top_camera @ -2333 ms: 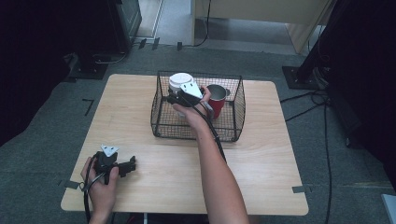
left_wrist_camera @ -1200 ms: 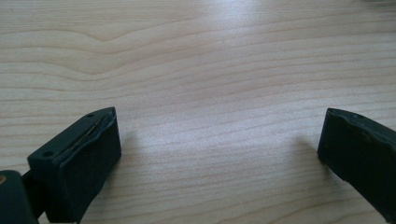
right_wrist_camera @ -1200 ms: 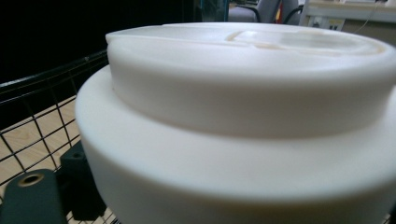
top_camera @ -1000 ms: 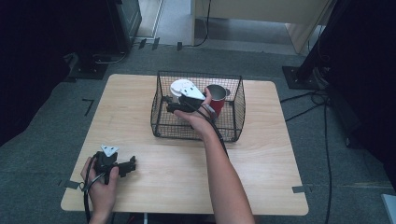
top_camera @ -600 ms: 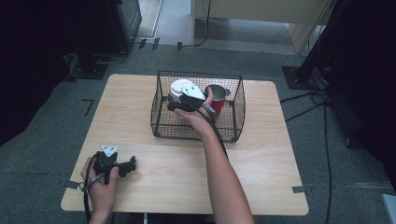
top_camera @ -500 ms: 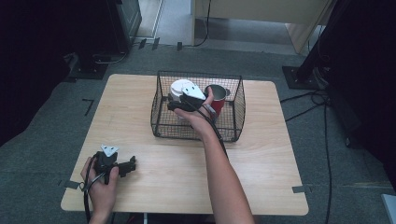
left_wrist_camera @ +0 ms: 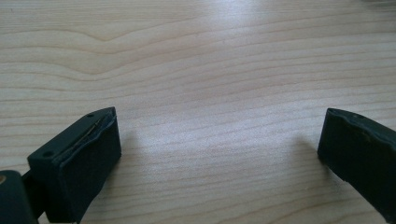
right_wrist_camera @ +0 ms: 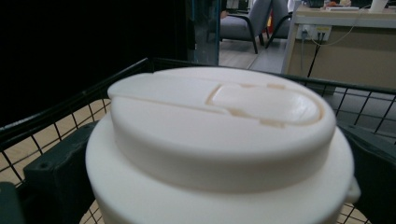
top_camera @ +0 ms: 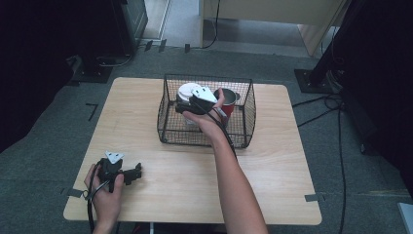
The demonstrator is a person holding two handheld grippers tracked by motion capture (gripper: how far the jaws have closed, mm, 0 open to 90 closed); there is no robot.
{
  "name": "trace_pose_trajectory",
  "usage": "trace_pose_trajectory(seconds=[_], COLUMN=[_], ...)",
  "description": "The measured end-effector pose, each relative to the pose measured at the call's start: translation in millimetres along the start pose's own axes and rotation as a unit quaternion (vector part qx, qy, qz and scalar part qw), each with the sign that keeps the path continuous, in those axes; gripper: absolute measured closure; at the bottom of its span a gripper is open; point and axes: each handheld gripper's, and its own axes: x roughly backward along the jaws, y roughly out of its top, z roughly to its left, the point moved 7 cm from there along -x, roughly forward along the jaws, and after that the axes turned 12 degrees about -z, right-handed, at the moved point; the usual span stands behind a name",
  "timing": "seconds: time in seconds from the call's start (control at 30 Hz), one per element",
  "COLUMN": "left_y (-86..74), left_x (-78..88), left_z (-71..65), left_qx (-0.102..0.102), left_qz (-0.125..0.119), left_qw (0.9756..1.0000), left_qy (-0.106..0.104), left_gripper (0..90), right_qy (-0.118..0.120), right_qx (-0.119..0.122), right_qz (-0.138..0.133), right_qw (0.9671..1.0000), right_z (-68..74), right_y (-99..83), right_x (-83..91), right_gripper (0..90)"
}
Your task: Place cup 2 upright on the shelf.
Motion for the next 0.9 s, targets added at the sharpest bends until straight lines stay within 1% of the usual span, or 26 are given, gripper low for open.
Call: trace_pose_trajectory(seconds=[0.13,0.3,0.53,0.63,0.9], left_y=[0.0,0.0,0.0,0.0,0.0], left_x=[0.0,0.0,-0.1,0.0,0.0], left_z=[0.0,0.0,-0.1,-0.1,0.0], left_qx=[0.0,0.0,0.0,0.0,0.0], left_qz=[0.0,0.0,0.0,0.0,0.0], left_qw=[1.0,1.0,1.0,1.0,1.0], left_qy=[0.0,0.0,0.0,0.0,0.0], left_gripper=[0.0,0.0,0.0,0.0,0.0], right_qy=[0.002,0.004,0.004,0.005,0.007], right_qx=[0.001,-0.003,-0.001,-0.005,-0.002], right_qz=[-0.005,-0.019,-0.034,-0.039,-0.048], right_qw=[1.0,0.9998,0.9994,0.9992,0.9988], right_z=[0.6,0.8,-1.7,-3.4,-7.0], right_y=[5.5,14.7,28.2,33.6,46.5], right_x=[1.1,2.9,6.8,9.7,19.3], right_gripper=[0.0,0.0,0.0,0.0,0.0])
